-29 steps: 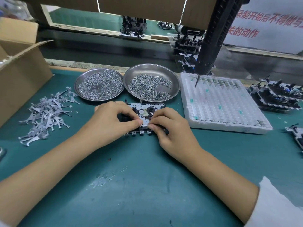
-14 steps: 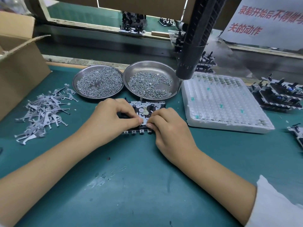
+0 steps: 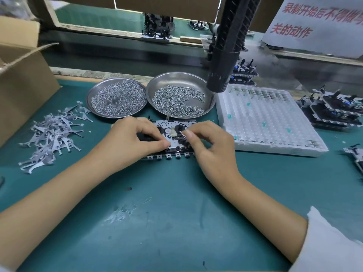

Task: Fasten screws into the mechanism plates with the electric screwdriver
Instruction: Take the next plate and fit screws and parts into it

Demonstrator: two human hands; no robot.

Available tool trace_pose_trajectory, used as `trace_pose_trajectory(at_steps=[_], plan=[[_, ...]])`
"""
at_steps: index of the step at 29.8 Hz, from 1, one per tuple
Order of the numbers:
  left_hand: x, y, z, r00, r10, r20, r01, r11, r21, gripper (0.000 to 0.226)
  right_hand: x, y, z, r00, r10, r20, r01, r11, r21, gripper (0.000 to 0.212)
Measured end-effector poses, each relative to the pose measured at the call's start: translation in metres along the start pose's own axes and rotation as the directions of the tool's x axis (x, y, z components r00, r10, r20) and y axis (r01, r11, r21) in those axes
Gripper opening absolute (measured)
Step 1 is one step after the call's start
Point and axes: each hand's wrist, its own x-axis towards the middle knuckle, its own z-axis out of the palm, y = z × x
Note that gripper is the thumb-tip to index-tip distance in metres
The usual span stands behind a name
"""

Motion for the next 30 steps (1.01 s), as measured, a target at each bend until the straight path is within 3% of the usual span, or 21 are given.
trace_pose_trajectory(at_steps=[3, 6, 10, 12, 14, 16, 18, 23, 27, 30], plan=[[-0.001, 0.000, -0.001, 1.000, 0.014, 0.018, -0.015, 1.000, 0.026, 0.015, 0.004, 0.002, -0.002, 0.986, 0.155, -0.063, -0.145, 0.980, 0.133, 0.010], [-0.002, 0.001, -0.003, 0.999, 0.043, 0.011, -0.043, 0.999, 0.020, 0.038, 0.003, 0.002, -0.001, 0.982, 0.178, -0.064, -0.166, 0.972, 0.164, 0.011], [0.011, -0.007, -0.012, 0.967, 0.108, -0.233, -0.096, 0.994, 0.060, 0.021, 0.001, 0.002, -0.001, 0.986, 0.151, -0.071, -0.136, 0.975, 0.178, 0.012], [0.026, -0.018, -0.023, 0.935, 0.103, -0.341, -0.017, 0.969, 0.246, 0.022, 0.000, 0.002, -0.001, 0.988, 0.137, -0.073, -0.122, 0.977, 0.173, 0.012], [0.043, -0.031, -0.032, 0.958, 0.023, -0.284, 0.125, 0.863, 0.489, 0.033, 0.000, 0.002, -0.001, 0.988, 0.137, -0.069, -0.124, 0.978, 0.170, 0.014], [0.054, -0.039, -0.036, 0.967, -0.121, -0.225, 0.230, 0.794, 0.563, 0.037, -0.001, 0.002, -0.001, 0.988, 0.141, -0.060, -0.129, 0.977, 0.170, 0.015], [0.059, -0.040, -0.036, 0.958, -0.163, -0.236, 0.265, 0.816, 0.514, 0.030, -0.001, 0.003, -0.001, 0.989, 0.138, -0.053, -0.127, 0.977, 0.170, 0.014], [0.058, -0.036, -0.034, 0.925, -0.091, -0.370, 0.278, 0.825, 0.492, 0.013, 0.000, 0.004, -0.002, 0.991, 0.128, -0.037, -0.120, 0.978, 0.168, 0.011], [0.052, -0.037, -0.035, 0.902, 0.004, -0.431, 0.213, 0.865, 0.454, 0.011, 0.001, 0.005, -0.003, 0.992, 0.126, -0.028, -0.119, 0.979, 0.166, 0.013], [0.049, -0.038, -0.037, 0.876, -0.011, -0.482, 0.207, 0.912, 0.355, 0.010, 0.001, 0.005, -0.003, 0.992, 0.122, -0.026, -0.116, 0.980, 0.164, 0.015]])
